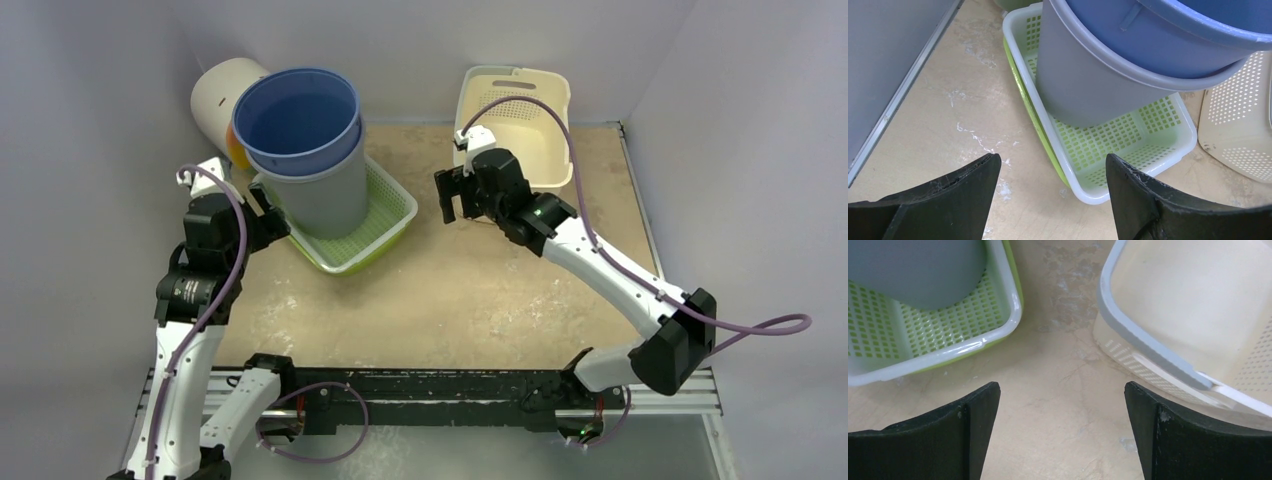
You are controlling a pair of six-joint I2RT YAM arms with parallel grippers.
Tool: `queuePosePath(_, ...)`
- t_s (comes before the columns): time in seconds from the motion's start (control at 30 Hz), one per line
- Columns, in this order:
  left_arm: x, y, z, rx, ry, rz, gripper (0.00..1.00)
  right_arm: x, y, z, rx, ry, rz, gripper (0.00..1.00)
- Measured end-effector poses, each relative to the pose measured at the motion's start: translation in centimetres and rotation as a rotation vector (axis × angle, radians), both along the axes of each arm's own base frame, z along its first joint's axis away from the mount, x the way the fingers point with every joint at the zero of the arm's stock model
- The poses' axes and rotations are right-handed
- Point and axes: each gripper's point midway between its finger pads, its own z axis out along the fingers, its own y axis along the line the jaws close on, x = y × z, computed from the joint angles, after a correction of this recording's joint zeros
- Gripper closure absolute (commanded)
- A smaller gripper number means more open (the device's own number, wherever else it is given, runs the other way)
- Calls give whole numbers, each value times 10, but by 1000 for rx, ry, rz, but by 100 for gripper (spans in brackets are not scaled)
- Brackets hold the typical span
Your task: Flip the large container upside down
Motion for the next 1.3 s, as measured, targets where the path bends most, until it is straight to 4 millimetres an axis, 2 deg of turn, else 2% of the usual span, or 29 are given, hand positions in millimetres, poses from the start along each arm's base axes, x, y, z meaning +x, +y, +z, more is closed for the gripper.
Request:
queuePosePath(0.1,-3,0,3,-2,-12,1,23,4,-7,14,-34,-25,-22,6)
queuePosePath(0.27,-5,1,2,-1,-9,1,22,27,-9,64,-59,-126,-76,7)
queuePosePath(0.37,-8,1,3,-3,-11,4,22,36,-12,72,-96,-155,-98,10)
queuePosePath(0.47,-10,1,4,-10,-16,7,22,42,-12,56,-150,-131,-100,13)
queuePosePath(0.63,-12,1,4,-17,-22,11,22,56,-3,10,-246,-57,-81,13)
queuePosePath(0.77,-13,1,3,-17,-18,10,22,66,-3,-14,-301,-26,-87,12)
queuePosePath(0.87,-14,1,1,-16,-11,10,22,76,-5,-23,-322,-18,-96,13)
queuePosePath(0.97,-15,1,0,-15,-3,10,22,87,-12,-26,-332,-19,-116,20)
queuePosePath(1.13,-16,2,0,-15,-6,11,21,108,-22,-34,-346,-19,-156,24)
queuePosePath(1.3,-18,3,1,-14,-8,15,21,115,-23,-53,-356,12,-147,39)
